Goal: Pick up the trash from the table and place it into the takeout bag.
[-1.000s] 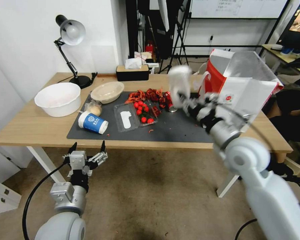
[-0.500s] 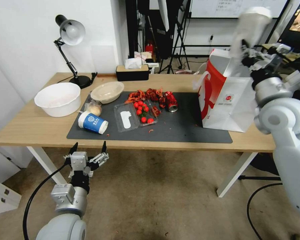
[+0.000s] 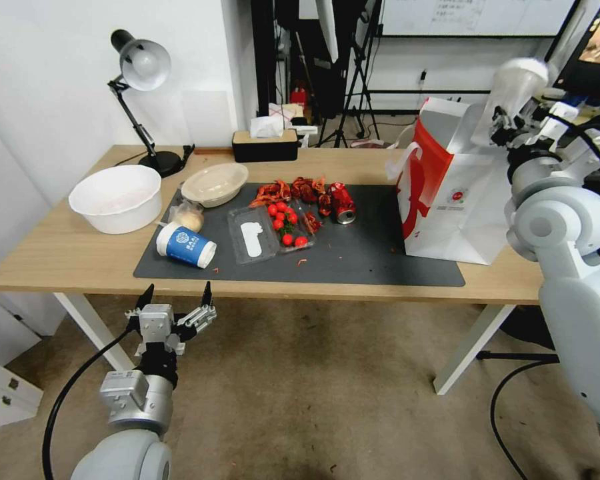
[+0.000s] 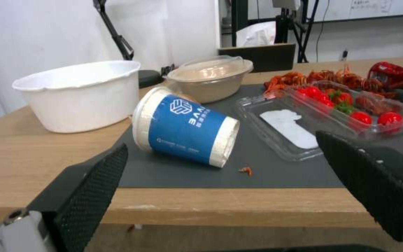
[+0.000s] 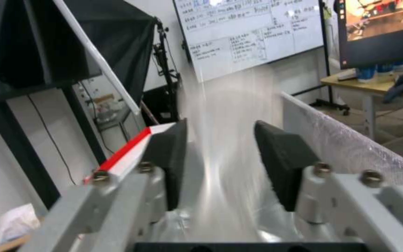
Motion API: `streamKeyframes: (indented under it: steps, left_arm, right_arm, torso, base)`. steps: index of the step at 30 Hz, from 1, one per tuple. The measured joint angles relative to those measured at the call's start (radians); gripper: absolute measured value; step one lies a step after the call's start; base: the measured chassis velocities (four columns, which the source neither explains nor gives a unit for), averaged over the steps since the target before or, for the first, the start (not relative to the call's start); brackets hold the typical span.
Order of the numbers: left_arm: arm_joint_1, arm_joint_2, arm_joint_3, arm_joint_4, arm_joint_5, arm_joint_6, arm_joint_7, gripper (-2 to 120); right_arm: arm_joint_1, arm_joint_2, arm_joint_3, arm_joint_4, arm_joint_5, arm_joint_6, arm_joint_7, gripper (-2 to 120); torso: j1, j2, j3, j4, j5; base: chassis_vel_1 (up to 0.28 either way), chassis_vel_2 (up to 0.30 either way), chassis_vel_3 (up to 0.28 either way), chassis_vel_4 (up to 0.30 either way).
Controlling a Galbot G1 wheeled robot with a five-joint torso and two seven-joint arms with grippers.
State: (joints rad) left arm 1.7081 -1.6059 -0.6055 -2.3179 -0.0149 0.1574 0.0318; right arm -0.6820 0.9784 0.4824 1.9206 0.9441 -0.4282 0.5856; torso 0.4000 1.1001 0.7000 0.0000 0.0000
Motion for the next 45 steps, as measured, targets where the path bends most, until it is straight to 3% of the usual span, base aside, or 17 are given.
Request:
streamKeyframes:
  steps: [3,7,10,12,14,16,18,20,21,27,32,36,38,40,45]
  left_arm:
    - [-0.001,0.0,0.001,0.002,0.0,0.0,0.0,100]
    - [-0.002,0.0,0.001,0.002,0.0,0.0,0.001,100]
    - [-0.007,0.001,0.001,0.004,-0.002,0.0,0.005,100]
    - [-0.007,0.001,0.001,0.004,-0.003,-0.001,0.005,100]
    - [-0.01,0.006,0.002,0.009,-0.006,-0.004,0.007,100]
    - [-0.011,0.008,0.002,0.01,-0.006,-0.007,0.008,100]
    - [-0.014,0.014,0.002,0.015,-0.01,-0.012,0.008,100]
    - [-0.015,0.017,0.002,0.015,-0.011,-0.013,0.008,100]
    - [-0.016,0.022,0.001,0.017,-0.02,-0.014,0.008,100]
    - [-0.019,0.032,0.0,0.021,-0.032,-0.015,0.006,100]
    - [-0.021,0.047,-0.001,0.029,-0.05,-0.019,0.004,100]
    - [-0.022,0.052,-0.001,0.032,-0.056,-0.019,0.004,100]
    - [-0.024,0.061,-0.001,0.037,-0.066,-0.02,0.003,100]
    - [-0.032,0.078,-0.001,0.052,-0.083,-0.02,0.002,100]
    - [-0.038,0.084,0.003,0.064,-0.085,-0.02,0.002,100]
  right_arm:
    - [-0.001,-0.001,0.003,0.002,-0.006,-0.011,0.006,58]
    - [-0.001,-0.001,0.008,0.006,-0.002,0.007,-0.006,67]
    - [-0.023,-0.005,0.024,0.043,0.067,0.125,-0.141,84]
    - [-0.03,-0.006,0.026,0.051,0.074,0.136,-0.161,87]
    - [-0.096,-0.009,0.033,0.112,0.096,0.204,-0.29,97]
    - [-0.121,-0.009,0.033,0.129,0.096,0.224,-0.327,99]
    - [-0.213,-0.008,0.034,0.178,0.079,0.278,-0.44,100]
    - [-0.232,-0.008,0.034,0.184,0.071,0.289,-0.465,100]
    - [-0.308,-0.007,0.037,0.205,0.027,0.333,-0.55,100]
    - [-0.453,0.002,0.031,0.25,-0.081,0.393,-0.629,100]
    - [-0.644,0.061,0.018,0.313,-0.303,0.47,-0.633,100]
    - [-0.693,0.078,0.014,0.324,-0.359,0.495,-0.625,100]
    - [-0.785,0.113,0.008,0.34,-0.466,0.547,-0.603,100]
    - [-0.954,0.183,-0.022,0.335,-0.648,0.639,-0.51,100]
    - [-1.01,0.222,-0.05,0.287,-0.742,0.68,-0.435,100]
  torso:
    - [0.0,0.0,0.0,0.0,0.0001]
    - [0.0,0.0,0.0,-0.0001,0.0001]
    - [0.0,0.0,0.0,0.0002,-0.0002]
    - [0.0,0.0,0.0,0.0003,-0.0002]
    - [0.0,0.0,0.0,-0.0001,-0.0001]
    - [0.0,0.0,0.0,-0.0001,-0.0001]
    - [0.0,0.0,0.0,0.0002,-0.0002]
    - [0.0,0.0,0.0,-0.0001,0.0]
    - [0.0,0.0,0.0,0.0,0.0]
    - [0.0,0.0,0.0,-0.0002,0.0001]
    - [0.0,0.0,0.0,0.0002,-0.0001]
    - [0.0,0.0,0.0,-0.0001,0.0]
    - [0.0,0.0,0.0,-0.0002,-0.0001]
    - [0.0,0.0,0.0,-0.0001,-0.0003]
    - [0.0,0.0,0.0,0.0001,-0.0001]
  base:
    - [0.0,0.0,0.0,0.0]
    - [0.0,0.0,0.0,0.0]
    - [0.0,0.0,0.0,0.0]
    - [0.0,0.0,0.0,0.0]
    - [0.0,0.0,0.0,0.0]
    - [0.0,0.0,0.0,0.0]
    - [0.0,0.0,0.0,0.0]
    - [0.0,0.0,0.0,0.0]
    - [0.0,0.0,0.0,0.0]
    - [0.0,0.0,0.0,0.0]
    - [0.0,0.0,0.0,0.0]
    - [0.0,0.0,0.0,0.0]
    - [0.0,0.0,0.0,0.0]
    - [0.0,0.0,0.0,0.0]
    - [0.0,0.0,0.0,0.0]
